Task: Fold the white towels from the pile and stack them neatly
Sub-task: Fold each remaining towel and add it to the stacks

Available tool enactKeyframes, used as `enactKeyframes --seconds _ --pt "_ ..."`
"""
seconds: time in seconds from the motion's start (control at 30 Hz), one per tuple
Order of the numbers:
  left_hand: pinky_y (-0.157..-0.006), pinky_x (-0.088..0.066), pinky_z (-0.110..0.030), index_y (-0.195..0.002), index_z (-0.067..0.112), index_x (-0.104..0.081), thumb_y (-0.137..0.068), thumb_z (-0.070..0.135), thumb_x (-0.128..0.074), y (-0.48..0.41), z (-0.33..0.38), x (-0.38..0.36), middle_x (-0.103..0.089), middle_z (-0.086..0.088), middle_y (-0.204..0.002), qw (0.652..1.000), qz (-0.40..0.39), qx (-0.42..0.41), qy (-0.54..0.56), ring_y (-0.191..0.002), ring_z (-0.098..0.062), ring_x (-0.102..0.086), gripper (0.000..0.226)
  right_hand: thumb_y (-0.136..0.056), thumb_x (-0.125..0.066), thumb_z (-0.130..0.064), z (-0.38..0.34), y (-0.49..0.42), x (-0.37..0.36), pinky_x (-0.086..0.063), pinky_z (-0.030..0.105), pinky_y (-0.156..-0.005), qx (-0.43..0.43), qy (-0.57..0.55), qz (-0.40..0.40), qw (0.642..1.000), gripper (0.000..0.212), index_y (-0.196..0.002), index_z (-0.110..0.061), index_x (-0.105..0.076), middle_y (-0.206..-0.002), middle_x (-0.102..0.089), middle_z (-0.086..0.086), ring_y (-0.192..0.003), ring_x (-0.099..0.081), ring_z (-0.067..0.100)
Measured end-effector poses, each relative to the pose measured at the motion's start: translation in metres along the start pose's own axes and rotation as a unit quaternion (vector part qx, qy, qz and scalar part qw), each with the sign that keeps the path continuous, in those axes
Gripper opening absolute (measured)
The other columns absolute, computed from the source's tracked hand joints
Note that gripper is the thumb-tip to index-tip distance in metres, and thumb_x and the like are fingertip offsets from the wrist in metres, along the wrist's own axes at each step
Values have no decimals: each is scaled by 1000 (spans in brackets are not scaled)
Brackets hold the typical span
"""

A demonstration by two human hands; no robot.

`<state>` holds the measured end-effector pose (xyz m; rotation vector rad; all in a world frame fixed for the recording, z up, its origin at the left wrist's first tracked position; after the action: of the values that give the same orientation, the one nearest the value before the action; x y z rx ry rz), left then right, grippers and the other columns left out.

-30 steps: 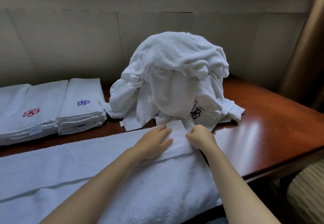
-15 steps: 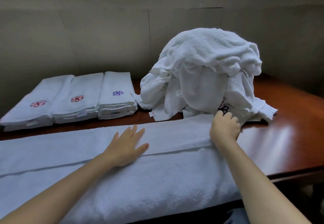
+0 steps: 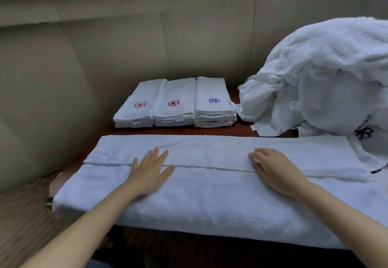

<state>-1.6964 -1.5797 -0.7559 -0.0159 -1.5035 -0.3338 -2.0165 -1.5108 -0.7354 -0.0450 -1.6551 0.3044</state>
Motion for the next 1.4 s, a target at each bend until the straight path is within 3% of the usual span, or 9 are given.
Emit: enactKeyframes --seconds 0.1,0.23,0.37,0.5,0.67,0.83,1.03,1.27,1.4 --pt "-116 8 -43 -150 42 3 -92 68 -20 25 5 -4 18 9 -158 995 0 -95 11 -147 -14 14 68 -83 -71 -20 -49 22 12 -53 37 -86 142 -6 87 986 25 -106 -10 -70 -110 -68 10 -101 -66 31" --pt "-113 17 -31 -136 62 17 -77 83 -24 75 28 -21 26 24 -148 962 13 -272 -33 -144 -7 17 74 -77 -55 -60 -107 61 -4 -53 37 -86 275 65 40 958 64 -126 -20 -59 -119 -65 6 -104 -65 27" --pt "-96 -49 -46 -140 32 -46 -78 64 -52 102 34 -22 -50 -7 -141 899 189 -356 -172 -125 -26 -54 70 -54 -81 -43 -124 72 -11 -57 35 -75 298 136 51 943 84 -132 -24 -55 -114 -67 12 -96 -67 32" --pt "-65 -58 -33 -115 12 -69 -92 23 -41 107 14 -11 -73 -9 -98 834 353 -419 -70 -82 -26 -72 37 -71 -55 -15 -118 58 8 -48 27 -41 281 65 130 949 53 -123 -14 -47 -88 -69 4 -62 -65 22" --pt "-43 -51 -30 -111 9 -60 -66 3 -60 87 -29 27 -68 -8 -76 862 448 -211 -103 -58 -28 -65 45 -63 -63 -2 -89 33 11 -45 29 -52 64 146 3 987 90 -145 -22 -31 -125 -51 5 -84 -61 25" --pt "-80 -39 -35 -104 26 -58 -77 11 -54 55 -112 68 -58 0 -103 951 242 154 -115 -98 -25 -56 32 -80 -43 -4 -44 11 19 -42 35 -62 -77 148 12 986 52 -128 -22 -39 -116 -47 1 -97 -57 25" --pt "-71 -46 -32 -71 24 -72 -80 13 -65 36 -172 100 -70 -2 -79 907 249 155 302 -81 -23 -61 15 -86 -49 -5 20 -41 29 -37 35 -62 -184 -4 43 982 13 -93 -13 -56 -94 -63 17 -85 -57 36" --pt "-59 -31 -30 -62 9 -53 -90 20 -51 -38 -171 77 -44 -7 -63 882 240 251 317 -66 -28 -40 29 -95 -51 -34 55 -77 -2 -32 32 -59 -219 -5 -71 973 23 -83 -15 -49 -82 -56 3 -76 -49 25" --pt "-77 -42 -35 -105 6 -59 -100 38 -34 -57 -178 58 -62 -14 -108 898 220 300 234 -98 -34 -57 41 -98 -37 -43 58 -92 -12 -40 32 -66 -223 34 -97 969 32 -75 -21 -40 -75 -46 -4 -76 -50 22"
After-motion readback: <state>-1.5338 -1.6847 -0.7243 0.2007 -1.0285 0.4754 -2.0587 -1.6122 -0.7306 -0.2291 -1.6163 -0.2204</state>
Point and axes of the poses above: each hand's wrist, its own y-axis away from the middle knuckle, its own x-axis out of the back of the hand, z = x × y, the point moved 4 cm from there along -y, towards the middle knuckle
